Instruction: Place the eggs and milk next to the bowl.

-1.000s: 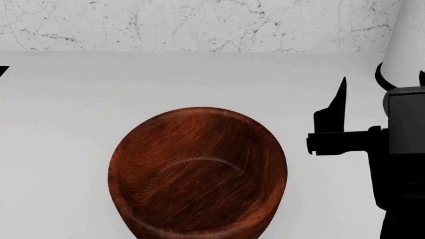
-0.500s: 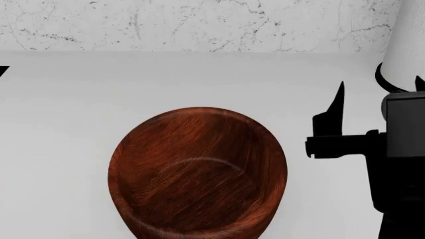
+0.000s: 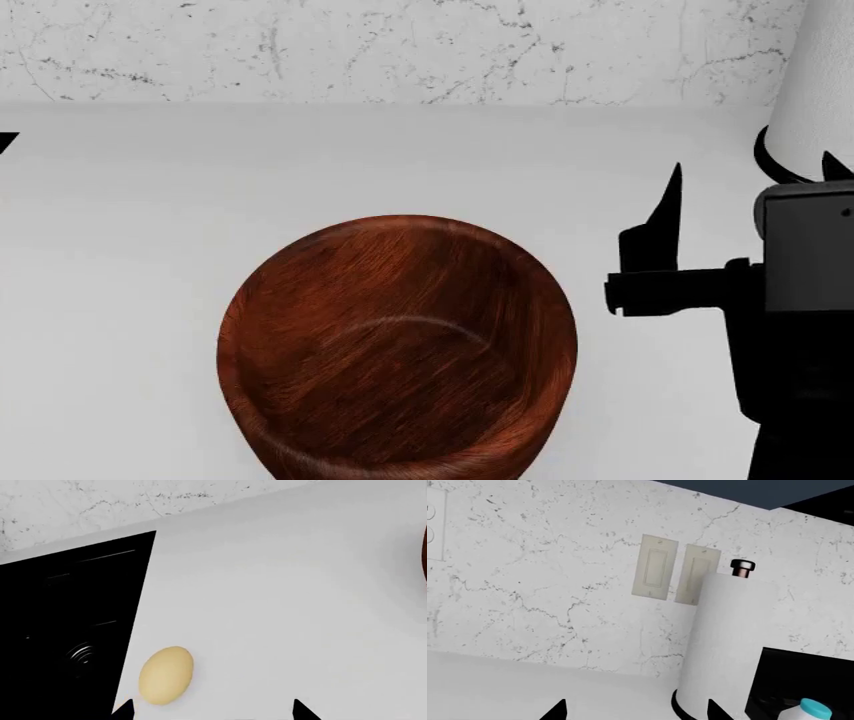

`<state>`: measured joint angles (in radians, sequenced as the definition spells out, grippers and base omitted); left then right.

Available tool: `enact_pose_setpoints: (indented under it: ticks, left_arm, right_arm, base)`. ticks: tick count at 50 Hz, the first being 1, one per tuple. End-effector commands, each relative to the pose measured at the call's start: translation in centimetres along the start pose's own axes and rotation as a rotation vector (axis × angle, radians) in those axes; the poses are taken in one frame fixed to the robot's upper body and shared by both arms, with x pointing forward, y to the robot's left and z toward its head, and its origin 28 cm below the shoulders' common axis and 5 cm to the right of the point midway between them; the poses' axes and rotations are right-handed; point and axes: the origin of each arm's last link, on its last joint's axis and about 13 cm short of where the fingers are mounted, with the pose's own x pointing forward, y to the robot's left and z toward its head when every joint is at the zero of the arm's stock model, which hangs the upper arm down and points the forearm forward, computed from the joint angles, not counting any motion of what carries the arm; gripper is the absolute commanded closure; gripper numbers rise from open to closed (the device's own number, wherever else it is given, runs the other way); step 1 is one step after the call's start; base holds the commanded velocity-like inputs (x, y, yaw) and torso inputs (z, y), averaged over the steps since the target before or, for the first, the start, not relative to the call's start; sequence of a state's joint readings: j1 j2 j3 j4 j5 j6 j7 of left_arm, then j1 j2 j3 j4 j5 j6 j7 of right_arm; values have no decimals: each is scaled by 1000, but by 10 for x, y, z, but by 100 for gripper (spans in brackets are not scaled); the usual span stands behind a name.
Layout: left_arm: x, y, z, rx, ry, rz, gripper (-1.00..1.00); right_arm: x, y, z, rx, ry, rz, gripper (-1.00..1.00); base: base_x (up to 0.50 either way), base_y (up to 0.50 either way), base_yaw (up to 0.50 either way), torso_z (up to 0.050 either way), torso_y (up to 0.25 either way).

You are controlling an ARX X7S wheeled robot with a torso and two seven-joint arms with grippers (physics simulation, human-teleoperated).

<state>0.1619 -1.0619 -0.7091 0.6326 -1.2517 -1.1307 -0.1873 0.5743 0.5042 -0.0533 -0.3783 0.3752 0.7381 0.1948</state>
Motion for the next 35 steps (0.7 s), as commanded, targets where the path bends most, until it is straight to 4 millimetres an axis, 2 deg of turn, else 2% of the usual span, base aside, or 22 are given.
enact_pose_setpoints:
  ticks: [1, 35]
  left_arm:
    - [6, 9, -4, 51, 4, -25, -100]
    - [38, 24, -11, 178, 82, -10, -100]
  right_arm:
    - [0, 1, 1, -1, 1, 2, -100]
    - [-1, 1, 0, -6, 6, -4, -100]
  base:
    - [0, 0, 0, 0, 0]
    - [0, 0, 0, 0, 0]
